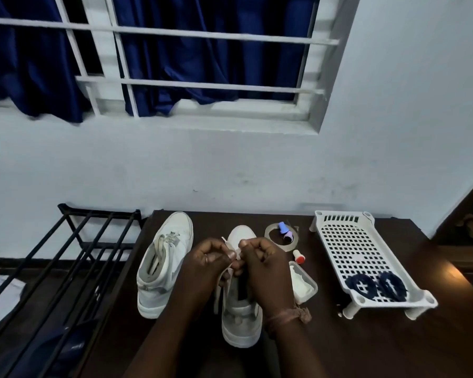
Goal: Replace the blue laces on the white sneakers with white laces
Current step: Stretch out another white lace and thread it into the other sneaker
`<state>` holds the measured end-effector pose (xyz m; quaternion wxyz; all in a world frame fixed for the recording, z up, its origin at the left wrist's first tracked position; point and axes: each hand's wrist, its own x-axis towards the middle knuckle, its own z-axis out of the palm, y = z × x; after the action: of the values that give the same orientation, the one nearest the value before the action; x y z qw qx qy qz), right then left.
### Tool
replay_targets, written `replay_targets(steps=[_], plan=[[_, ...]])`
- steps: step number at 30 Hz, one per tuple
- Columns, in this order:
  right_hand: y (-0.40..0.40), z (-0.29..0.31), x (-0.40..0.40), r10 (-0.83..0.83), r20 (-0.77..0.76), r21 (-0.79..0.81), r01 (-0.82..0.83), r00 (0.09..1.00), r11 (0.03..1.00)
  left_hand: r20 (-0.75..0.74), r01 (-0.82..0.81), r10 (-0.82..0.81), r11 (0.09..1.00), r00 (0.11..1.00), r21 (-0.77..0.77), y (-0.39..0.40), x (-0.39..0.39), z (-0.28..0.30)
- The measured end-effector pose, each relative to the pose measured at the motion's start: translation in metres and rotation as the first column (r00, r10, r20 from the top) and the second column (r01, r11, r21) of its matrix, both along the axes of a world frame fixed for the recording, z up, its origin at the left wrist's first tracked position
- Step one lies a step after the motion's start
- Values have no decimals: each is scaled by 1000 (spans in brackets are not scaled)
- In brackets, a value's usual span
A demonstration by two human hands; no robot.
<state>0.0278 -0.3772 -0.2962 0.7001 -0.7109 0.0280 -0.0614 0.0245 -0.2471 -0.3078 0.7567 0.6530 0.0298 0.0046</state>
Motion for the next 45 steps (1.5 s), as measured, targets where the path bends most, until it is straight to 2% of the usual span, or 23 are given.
replay_targets(steps=[2,6,8,12,16,20,23,26,31,34,38,42,45], plan=[[0,-2,3,-12,2,-45,12,1000,999,44,45,-46,999,998,21,-2,0,-3],[-1,-7,14,-83,91,-281,106,992,954,60,144,-154,980,986,139,1,11,-9],[-4,-7,14,-86,88,-309,109,992,945,75,140,-156,974,985,179,3,15,-13],[-7,-11,10,29,129,-486,37,991,873,99,114,-140,967,985,228,4,16,-22],[-3,-10,13,193,93,-665,-84,977,742,137,59,-90,975,986,213,8,26,-27],[-1,-10,14,165,88,-724,-51,982,688,284,-69,-52,913,957,401,2,26,-35],[-1,-10,17,220,85,-781,-73,972,621,409,-196,-23,853,912,485,-4,26,-39],[-2,-14,16,263,134,-818,-43,955,573,372,-167,-14,877,928,450,-13,25,-39],[-11,-22,18,194,190,-778,28,962,627,286,-195,92,913,954,358,-11,27,-35],[-15,-24,20,230,221,-776,27,948,631,251,-202,119,919,961,339,-9,24,-29],[-20,-27,18,273,289,-801,75,918,593,140,-164,137,966,981,198,-4,25,-26],[-23,-24,16,284,325,-774,82,902,628,29,-116,114,991,993,61,-1,26,-25],[-24,-20,18,353,373,-791,96,858,604,-34,-89,88,996,996,-22,2,28,-27]])
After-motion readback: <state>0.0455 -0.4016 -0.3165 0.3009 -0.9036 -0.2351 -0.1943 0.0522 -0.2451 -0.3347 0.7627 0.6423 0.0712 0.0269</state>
